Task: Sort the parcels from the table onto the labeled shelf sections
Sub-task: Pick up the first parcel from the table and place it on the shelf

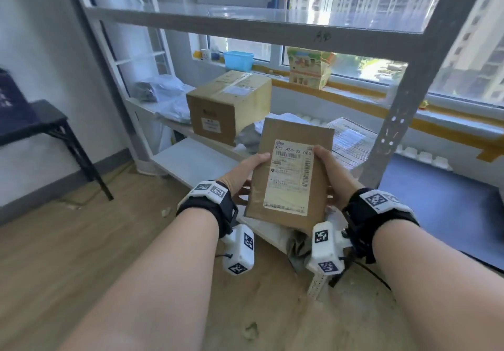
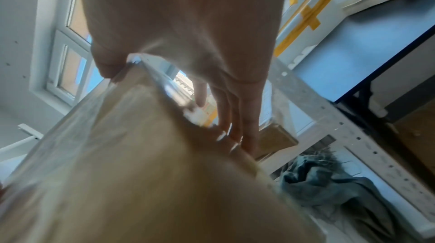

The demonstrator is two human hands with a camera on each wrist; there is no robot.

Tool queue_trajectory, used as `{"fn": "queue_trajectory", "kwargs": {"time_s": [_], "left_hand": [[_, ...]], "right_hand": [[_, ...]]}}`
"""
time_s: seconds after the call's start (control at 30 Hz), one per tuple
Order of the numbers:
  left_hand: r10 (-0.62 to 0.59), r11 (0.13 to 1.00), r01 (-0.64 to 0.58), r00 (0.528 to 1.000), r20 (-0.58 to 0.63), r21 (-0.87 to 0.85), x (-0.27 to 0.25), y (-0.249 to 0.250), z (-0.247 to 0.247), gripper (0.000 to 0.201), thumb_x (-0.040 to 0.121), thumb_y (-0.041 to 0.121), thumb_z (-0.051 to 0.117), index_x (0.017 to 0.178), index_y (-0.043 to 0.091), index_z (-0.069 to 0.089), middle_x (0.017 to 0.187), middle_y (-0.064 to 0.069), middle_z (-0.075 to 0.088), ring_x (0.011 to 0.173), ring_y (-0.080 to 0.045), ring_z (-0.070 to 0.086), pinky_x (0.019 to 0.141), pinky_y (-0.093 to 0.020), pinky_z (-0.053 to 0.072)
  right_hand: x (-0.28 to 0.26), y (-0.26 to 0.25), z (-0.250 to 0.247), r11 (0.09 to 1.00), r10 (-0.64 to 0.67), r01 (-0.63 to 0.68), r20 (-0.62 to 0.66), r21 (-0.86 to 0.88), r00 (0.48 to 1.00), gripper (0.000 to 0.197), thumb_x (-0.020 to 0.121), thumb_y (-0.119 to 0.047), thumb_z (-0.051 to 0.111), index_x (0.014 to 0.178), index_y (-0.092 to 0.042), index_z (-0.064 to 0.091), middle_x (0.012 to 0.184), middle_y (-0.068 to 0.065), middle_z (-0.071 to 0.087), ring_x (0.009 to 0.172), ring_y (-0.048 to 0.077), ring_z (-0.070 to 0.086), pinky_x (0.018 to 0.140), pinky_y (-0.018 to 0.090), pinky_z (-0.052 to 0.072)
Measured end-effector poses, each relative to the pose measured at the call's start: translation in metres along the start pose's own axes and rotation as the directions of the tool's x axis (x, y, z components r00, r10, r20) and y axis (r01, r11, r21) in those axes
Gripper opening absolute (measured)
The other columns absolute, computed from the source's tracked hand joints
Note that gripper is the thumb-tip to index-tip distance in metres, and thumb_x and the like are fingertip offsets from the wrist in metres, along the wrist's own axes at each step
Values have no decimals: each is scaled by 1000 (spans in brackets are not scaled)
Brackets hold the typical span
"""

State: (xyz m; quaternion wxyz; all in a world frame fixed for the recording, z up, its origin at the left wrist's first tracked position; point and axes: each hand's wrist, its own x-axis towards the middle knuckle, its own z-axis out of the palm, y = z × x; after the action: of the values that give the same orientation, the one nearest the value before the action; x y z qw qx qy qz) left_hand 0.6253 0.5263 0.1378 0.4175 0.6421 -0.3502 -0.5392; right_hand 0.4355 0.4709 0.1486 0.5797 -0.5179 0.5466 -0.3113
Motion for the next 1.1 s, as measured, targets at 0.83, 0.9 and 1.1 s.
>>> {"fn": "queue_trajectory", "kwargs": {"time_s": [0.83, 0.9, 1.1], "left_hand": [[440, 871, -476, 866, -238, -120, 129, 209, -326, 43, 85, 59, 58, 84, 19, 74, 77, -6, 76, 62, -23, 71, 65, -29, 56], [449, 868, -481, 866, -218, -121, 139, 225, -343, 41, 89, 55, 54, 84, 19, 73, 75, -5, 76, 61, -21, 70, 65, -28, 56], [517, 814, -551, 831, -205, -183, 182, 269, -406, 34, 98, 42, 45, 89, 19, 68, 65, 2, 75, 51, -11, 71, 46, -19, 54]], "right_hand": [[181, -263, 255, 924, -382, 368, 251, 103, 889, 29, 92, -48, 51, 90, -23, 64, 77, 5, 67, 77, 25, 64, 74, 36, 56], [197, -282, 267, 918, -397, 384, 236, 102, 887, 32, 92, -50, 51, 88, -21, 64, 73, 5, 67, 72, 24, 65, 68, 33, 57], [260, -346, 319, 920, -389, 368, 182, 138, 903, 46, 87, -62, 50, 99, -18, 58, 91, 14, 68, 76, 25, 67, 60, 31, 53]]}}
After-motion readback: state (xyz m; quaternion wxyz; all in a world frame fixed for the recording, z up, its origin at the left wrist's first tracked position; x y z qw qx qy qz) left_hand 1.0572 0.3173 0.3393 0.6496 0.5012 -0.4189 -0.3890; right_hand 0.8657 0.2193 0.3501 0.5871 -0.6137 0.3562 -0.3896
